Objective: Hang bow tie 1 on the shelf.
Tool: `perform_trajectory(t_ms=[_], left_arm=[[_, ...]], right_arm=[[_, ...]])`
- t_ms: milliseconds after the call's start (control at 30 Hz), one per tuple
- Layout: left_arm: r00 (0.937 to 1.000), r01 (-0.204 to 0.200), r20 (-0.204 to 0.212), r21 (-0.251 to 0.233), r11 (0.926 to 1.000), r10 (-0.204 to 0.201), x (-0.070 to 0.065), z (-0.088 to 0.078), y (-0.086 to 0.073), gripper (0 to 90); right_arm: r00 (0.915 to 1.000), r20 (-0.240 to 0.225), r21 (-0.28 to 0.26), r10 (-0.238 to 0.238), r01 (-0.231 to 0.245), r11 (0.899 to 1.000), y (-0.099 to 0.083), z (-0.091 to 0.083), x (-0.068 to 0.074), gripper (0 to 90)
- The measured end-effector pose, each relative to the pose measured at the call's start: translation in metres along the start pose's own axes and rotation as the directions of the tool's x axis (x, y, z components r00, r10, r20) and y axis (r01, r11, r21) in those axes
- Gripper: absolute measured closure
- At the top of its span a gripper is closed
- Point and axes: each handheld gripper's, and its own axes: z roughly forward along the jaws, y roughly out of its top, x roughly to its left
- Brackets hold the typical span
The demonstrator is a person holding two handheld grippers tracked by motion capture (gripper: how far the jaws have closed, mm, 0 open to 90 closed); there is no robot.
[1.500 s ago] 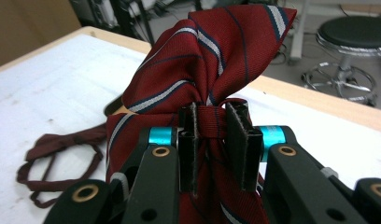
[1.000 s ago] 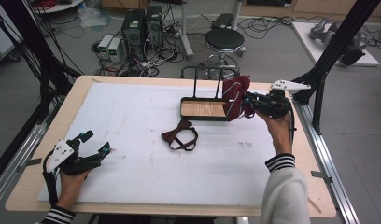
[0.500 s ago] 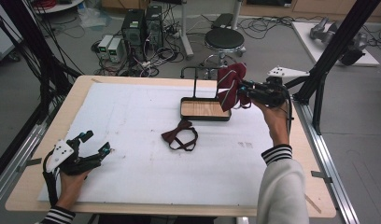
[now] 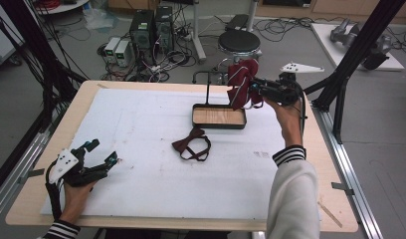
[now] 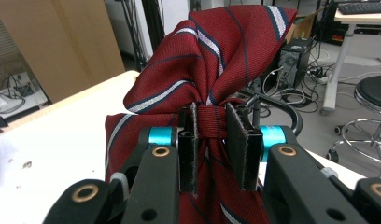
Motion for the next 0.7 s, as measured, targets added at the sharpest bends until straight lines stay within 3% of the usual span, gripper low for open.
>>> perform_trajectory(t_ms=[433,700], left_arm=[[1.0,0.002,0.0,-0.001,1.0,-0.002,0.0,0.0,0.0,18.8],[1.0,0.003,0.0,0.0,1.0,-0.003,0.0,0.0,0.0,18.9]], right_arm=[[0.9999,0.011,-0.031,0.002,-0.001,1.0,0.013,0.014,-0.009,75.2],[0.9972,0.074,-0.038,0.012,-0.009,0.999,0.009,0.016,-0.022,75.3]])
